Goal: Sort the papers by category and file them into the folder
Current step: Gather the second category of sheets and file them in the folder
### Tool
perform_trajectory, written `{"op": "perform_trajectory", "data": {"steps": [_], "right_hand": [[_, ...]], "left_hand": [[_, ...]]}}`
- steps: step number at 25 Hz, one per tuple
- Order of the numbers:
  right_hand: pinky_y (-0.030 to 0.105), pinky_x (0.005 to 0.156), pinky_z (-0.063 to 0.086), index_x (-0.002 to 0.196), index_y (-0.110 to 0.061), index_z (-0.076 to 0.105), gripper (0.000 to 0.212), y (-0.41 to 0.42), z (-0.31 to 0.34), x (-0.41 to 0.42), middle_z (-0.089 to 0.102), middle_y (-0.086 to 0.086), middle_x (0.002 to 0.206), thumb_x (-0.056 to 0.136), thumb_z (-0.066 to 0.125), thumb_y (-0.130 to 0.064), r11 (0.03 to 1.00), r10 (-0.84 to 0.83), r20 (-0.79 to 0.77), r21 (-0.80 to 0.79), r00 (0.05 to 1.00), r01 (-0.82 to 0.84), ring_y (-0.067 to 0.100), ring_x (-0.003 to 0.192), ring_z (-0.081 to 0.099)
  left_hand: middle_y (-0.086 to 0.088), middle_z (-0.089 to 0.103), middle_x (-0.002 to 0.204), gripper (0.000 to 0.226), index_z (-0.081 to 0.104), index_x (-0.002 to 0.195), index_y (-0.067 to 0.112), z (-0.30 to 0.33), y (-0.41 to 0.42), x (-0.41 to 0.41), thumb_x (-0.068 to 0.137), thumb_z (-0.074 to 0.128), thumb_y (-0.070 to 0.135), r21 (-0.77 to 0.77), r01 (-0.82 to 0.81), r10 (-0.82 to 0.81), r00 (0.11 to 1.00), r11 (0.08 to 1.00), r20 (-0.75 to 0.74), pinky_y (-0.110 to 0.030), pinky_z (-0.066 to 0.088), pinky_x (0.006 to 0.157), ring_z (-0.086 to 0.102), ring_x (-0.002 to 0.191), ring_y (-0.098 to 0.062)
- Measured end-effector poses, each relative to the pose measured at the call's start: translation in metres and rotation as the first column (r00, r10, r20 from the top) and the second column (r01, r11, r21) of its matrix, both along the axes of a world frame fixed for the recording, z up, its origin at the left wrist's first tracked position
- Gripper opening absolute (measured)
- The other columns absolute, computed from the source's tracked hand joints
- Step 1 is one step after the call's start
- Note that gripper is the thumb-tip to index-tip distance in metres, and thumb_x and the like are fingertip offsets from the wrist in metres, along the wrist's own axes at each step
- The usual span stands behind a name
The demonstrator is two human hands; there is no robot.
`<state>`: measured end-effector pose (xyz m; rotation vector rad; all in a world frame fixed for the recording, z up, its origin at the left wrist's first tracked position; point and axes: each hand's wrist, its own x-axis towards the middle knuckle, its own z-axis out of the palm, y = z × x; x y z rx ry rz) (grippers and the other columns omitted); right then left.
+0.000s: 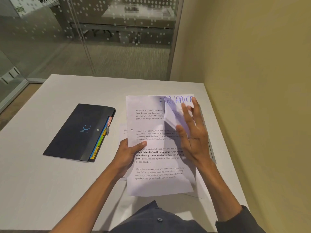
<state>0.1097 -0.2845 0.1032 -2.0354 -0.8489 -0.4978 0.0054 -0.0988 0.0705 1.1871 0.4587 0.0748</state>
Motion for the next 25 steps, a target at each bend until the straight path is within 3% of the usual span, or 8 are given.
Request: {"op": "perform_trajectory", "data": {"steps": [2, 5, 7, 9, 12, 15, 18, 25], "right_hand": [[0.005, 0.107, 0.026, 0.155, -0.031, 0.016, 0.078, 0.001, 0.003, -0.005, 0.015, -0.007, 0.163, 0.09, 0.052, -0.055, 0.984, -0.001, -0.262, 0.17, 0.965, 0.047, -0.002, 0.146, 0.02], [0.018, 0.105, 0.033, 0.155, -0.034, 0.007, 0.105, -0.009, -0.009, 0.002, 0.032, -0.012, 0.156, 0.078, 0.078, -0.044, 0.933, 0.044, -0.663, 0.295, 0.747, 0.207, 0.002, 0.135, 0.04], [0.033, 0.101, 0.047, 0.15, -0.022, 0.032, 0.083, -0.019, -0.02, 0.008, 0.057, -0.004, 0.14, 0.081, 0.079, -0.025, 0.914, 0.2, -0.804, 0.359, 0.56, 0.189, 0.01, 0.119, 0.06], [0.034, 0.083, 0.057, 0.125, -0.014, 0.062, 0.041, -0.021, -0.028, 0.01, 0.073, 0.006, 0.116, 0.086, 0.073, -0.015, 0.921, 0.237, -0.857, 0.348, 0.457, 0.174, 0.02, 0.098, 0.073], [0.033, 0.073, 0.059, 0.105, -0.013, 0.072, 0.016, -0.018, -0.035, 0.007, 0.077, 0.005, 0.098, 0.09, 0.068, -0.015, 0.923, 0.2, -0.863, 0.325, 0.464, 0.205, 0.027, 0.091, 0.074], [0.033, 0.074, 0.06, 0.108, -0.012, 0.072, 0.018, -0.013, -0.037, 0.007, 0.077, 0.004, 0.097, 0.091, 0.067, -0.015, 0.903, 0.249, -0.843, 0.38, 0.477, 0.2, 0.023, 0.088, 0.074], [0.022, 0.062, 0.056, 0.096, -0.017, 0.073, 0.014, -0.012, -0.037, 0.007, 0.077, -0.003, 0.087, 0.086, 0.07, -0.007, 0.903, 0.235, -0.832, 0.379, 0.503, 0.205, 0.012, 0.076, 0.073], [0.015, 0.064, 0.054, 0.098, -0.018, 0.073, 0.013, -0.012, -0.033, 0.01, 0.077, -0.015, 0.084, 0.087, 0.071, -0.011, 0.926, 0.215, -0.774, 0.355, 0.596, 0.127, 0.005, 0.078, 0.073]], "left_hand": [[-0.009, 0.073, 0.104, 0.022, 0.066, 0.107, 0.013, -0.002, 0.0, 0.0, 0.088, 0.06, 0.004, -0.001, -0.004, 0.004, 1.0, 1.0, 0.0, -0.036, 0.059, 0.077, 0.071, 0.093, -0.028], [-0.007, 0.074, 0.102, 0.021, 0.066, 0.107, 0.013, -0.004, 0.001, -0.001, 0.088, 0.059, 0.004, 0.02, -0.008, 0.007, 1.0, 1.0, 0.012, -0.034, 0.059, 0.075, 0.071, 0.092, -0.025], [-0.006, 0.075, 0.1, 0.02, 0.067, 0.105, 0.013, -0.006, 0.002, 0.0, 0.088, 0.06, 0.004, 0.054, -0.006, 0.005, 1.0, 0.999, 0.016, -0.031, 0.059, 0.071, 0.072, 0.089, -0.023], [-0.004, 0.075, 0.096, 0.017, 0.067, 0.101, 0.015, -0.008, 0.004, 0.004, 0.088, 0.061, 0.005, 0.126, 0.009, -0.011, 1.0, 0.992, 0.015, -0.028, 0.058, 0.068, 0.072, 0.086, -0.021], [0.003, 0.076, 0.092, 0.016, 0.068, 0.099, 0.018, -0.013, 0.006, 0.013, 0.088, 0.063, 0.007, 0.22, 0.032, -0.037, 0.999, 0.975, 0.017, -0.023, 0.057, 0.066, 0.072, 0.084, -0.016], [0.009, 0.075, 0.091, 0.019, 0.067, 0.101, 0.023, -0.017, 0.008, 0.021, 0.088, 0.064, 0.01, 0.287, 0.038, -0.043, 0.999, 0.957, 0.011, -0.02, 0.055, 0.065, 0.071, 0.081, -0.008], [0.008, 0.074, 0.095, 0.022, 0.068, 0.103, 0.025, -0.021, 0.008, 0.025, 0.085, 0.068, 0.014, 0.297, 0.02, -0.02, 1.0, 0.955, -0.002, -0.024, 0.054, 0.071, 0.069, 0.084, -0.009], [0.004, 0.075, 0.097, 0.018, 0.069, 0.105, 0.023, -0.017, 0.009, 0.033, 0.088, 0.065, 0.024, 0.314, 0.009, -0.02, 0.999, 0.949, 0.034, -0.031, 0.055, 0.077, 0.071, 0.086, -0.012]]}}
